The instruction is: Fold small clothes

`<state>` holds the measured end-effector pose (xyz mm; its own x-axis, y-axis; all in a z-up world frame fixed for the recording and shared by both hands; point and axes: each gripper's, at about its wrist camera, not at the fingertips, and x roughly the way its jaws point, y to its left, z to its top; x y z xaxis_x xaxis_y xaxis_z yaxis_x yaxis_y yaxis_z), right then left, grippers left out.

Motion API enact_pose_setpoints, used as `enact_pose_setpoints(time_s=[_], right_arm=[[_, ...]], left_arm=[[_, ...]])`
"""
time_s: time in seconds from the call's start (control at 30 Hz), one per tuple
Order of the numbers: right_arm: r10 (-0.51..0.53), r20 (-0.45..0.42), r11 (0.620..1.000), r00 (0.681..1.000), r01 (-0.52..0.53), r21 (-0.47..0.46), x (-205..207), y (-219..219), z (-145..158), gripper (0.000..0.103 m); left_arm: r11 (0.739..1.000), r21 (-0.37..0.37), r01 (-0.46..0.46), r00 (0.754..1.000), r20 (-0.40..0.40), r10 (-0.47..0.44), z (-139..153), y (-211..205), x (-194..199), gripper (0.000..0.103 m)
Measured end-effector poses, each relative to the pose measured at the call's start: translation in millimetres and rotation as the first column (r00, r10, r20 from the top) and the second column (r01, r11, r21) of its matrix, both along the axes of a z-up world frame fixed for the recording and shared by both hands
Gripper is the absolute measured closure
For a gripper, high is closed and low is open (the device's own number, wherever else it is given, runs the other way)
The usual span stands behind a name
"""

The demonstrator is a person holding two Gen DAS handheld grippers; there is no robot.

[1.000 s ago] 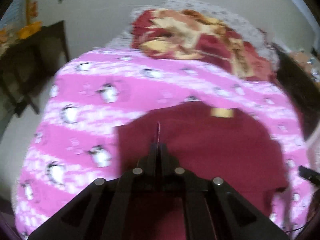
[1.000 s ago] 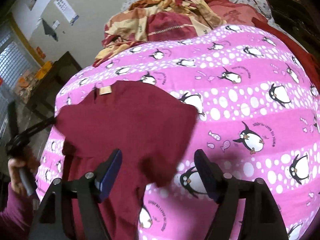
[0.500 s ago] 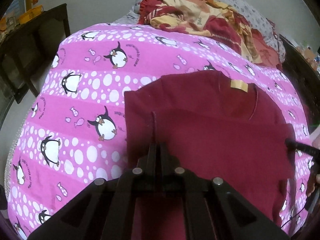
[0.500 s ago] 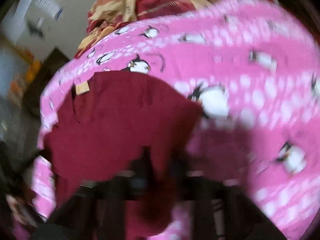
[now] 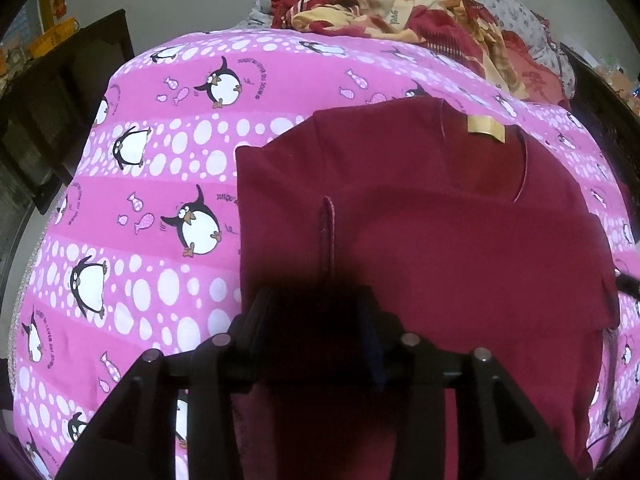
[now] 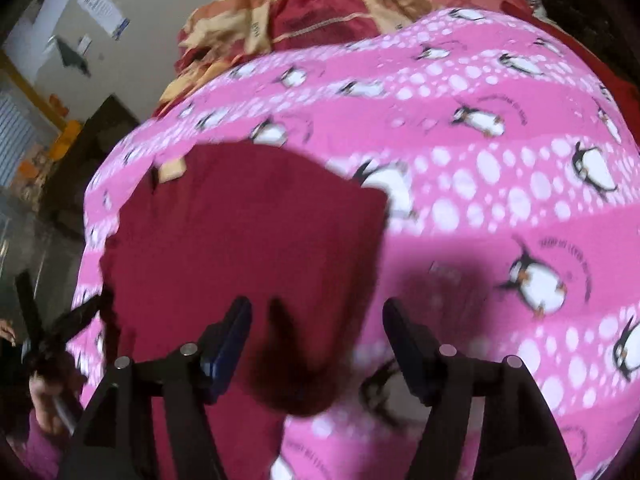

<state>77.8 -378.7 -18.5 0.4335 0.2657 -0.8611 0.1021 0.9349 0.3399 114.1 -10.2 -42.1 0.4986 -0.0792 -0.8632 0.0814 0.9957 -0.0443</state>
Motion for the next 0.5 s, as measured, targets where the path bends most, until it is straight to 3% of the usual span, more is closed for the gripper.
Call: enact_pose_setpoints(time_s=[0.1,0.17,0.23,0.37,0.5], right_arm=[[0.010,-0.032,1.000,0.999,-0.010,0.011,-7.6,8.2,-12.7,0.036],[0.021,-0.036,0.999,0.999,-0.023,-0.037,-10.0,12.2,-17.1,0.075],[0.040,-0.015,0.995,0.999,-0.041,-0.091,-13.5,13.2,-14.1,0.084],[0.026,0.000,0.985,1.000,-0.026,-0.169,-16.7,9.6,-9.2,0.089],[0.007,-0.024,0.985,1.000,-0.011,-0.174,-16.2,5.6,-10.6,0.088]], left_arm=[[1.000,0.004,-0.004,1.000,0.004,0.004,-0.2,-1.0,-1.5,0.062],[1.000,0.013,-0.002,1.000,0.006,0.002,-0.8,-2.7,-2.7,0.061],[1.000,0.013,-0.003,1.000,0.003,0.003,-0.9,-3.1,-1.3,0.060],[1.000,0.005,-0.007,1.000,0.004,0.007,-1.5,-3.8,-0.6,0.058],[1.000,0.013,-0.003,1.000,0.009,0.003,0.0,-5.8,-1.3,0.058]])
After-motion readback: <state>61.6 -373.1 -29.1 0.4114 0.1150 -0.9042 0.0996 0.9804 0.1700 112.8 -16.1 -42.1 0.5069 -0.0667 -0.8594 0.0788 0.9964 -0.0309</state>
